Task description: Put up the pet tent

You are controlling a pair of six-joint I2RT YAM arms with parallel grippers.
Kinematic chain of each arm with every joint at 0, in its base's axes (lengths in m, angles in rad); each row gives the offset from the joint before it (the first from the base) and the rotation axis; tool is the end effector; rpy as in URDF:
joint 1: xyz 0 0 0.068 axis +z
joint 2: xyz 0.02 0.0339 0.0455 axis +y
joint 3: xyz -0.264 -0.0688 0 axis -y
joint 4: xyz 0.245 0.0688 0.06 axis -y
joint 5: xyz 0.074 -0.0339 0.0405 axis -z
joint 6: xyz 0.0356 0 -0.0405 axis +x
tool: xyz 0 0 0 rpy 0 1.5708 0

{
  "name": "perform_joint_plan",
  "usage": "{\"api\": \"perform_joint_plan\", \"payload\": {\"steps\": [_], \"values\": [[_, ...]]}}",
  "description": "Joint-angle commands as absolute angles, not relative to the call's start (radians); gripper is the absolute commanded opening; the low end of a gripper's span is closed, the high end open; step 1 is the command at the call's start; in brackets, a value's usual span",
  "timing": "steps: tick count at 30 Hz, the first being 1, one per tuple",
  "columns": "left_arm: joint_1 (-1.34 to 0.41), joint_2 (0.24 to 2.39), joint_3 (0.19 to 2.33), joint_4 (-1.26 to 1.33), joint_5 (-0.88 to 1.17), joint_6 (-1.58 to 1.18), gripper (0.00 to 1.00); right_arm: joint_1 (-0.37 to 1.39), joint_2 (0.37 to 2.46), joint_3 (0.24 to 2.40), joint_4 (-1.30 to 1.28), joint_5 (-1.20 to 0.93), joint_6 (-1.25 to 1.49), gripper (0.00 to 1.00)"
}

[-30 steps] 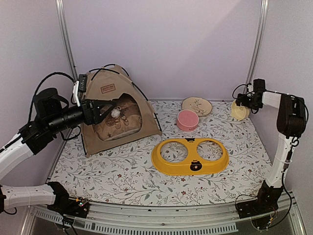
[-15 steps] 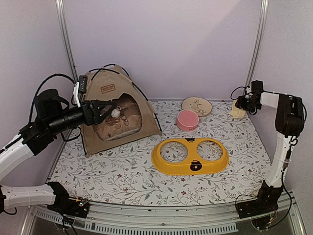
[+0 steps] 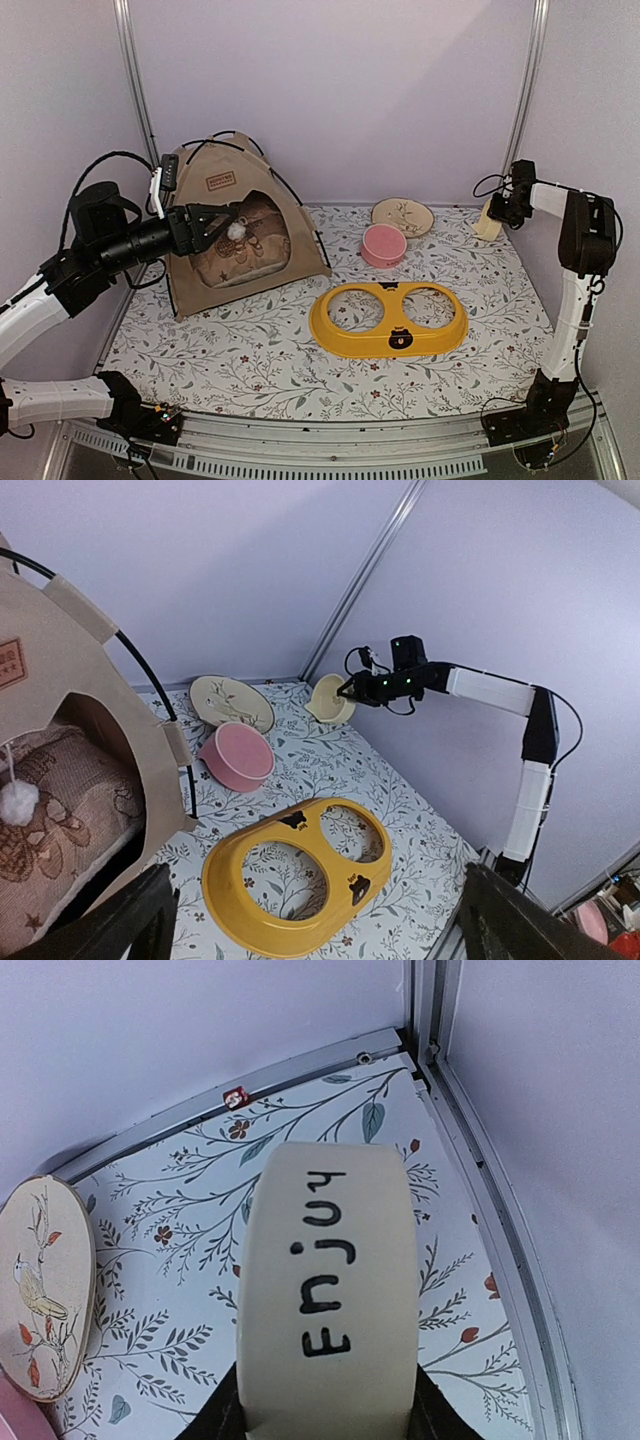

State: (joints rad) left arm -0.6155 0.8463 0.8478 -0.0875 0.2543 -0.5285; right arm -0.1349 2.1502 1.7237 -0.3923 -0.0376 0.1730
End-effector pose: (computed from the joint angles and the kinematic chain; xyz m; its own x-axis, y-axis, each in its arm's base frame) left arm 0.1565 -0.1216 0.3622 -0.4455 -0.2827 -0.8495 0.6239 0.5825 -0.5210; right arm 0.4830 -0.0642 0.2077 -0.6941 0.2678 -0.6682 0.2319 0.9619 0.1446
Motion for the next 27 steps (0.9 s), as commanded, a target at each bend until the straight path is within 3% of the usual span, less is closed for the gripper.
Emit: {"api": "perform_joint_plan", "payload": {"steps": [1, 13, 27], "values": [[-0.627, 0.849, 0.832, -0.059, 0.265, -0.535, 0.99, -0.110, 2.156, 1.712, -0.472, -0.066, 0.194, 0.00], [-0.627, 0.886, 0.798, 0.006, 0.288, -0.537, 0.99, -0.047, 1.827, 1.391, -0.316, -0.297, 0.318, 0.00], [-0.629, 1.006, 0.776, 0.106, 0.353, -0.533, 1.00, -0.011, 1.363, 1.016, -0.292, -0.387, 0.380, 0.00]]}}
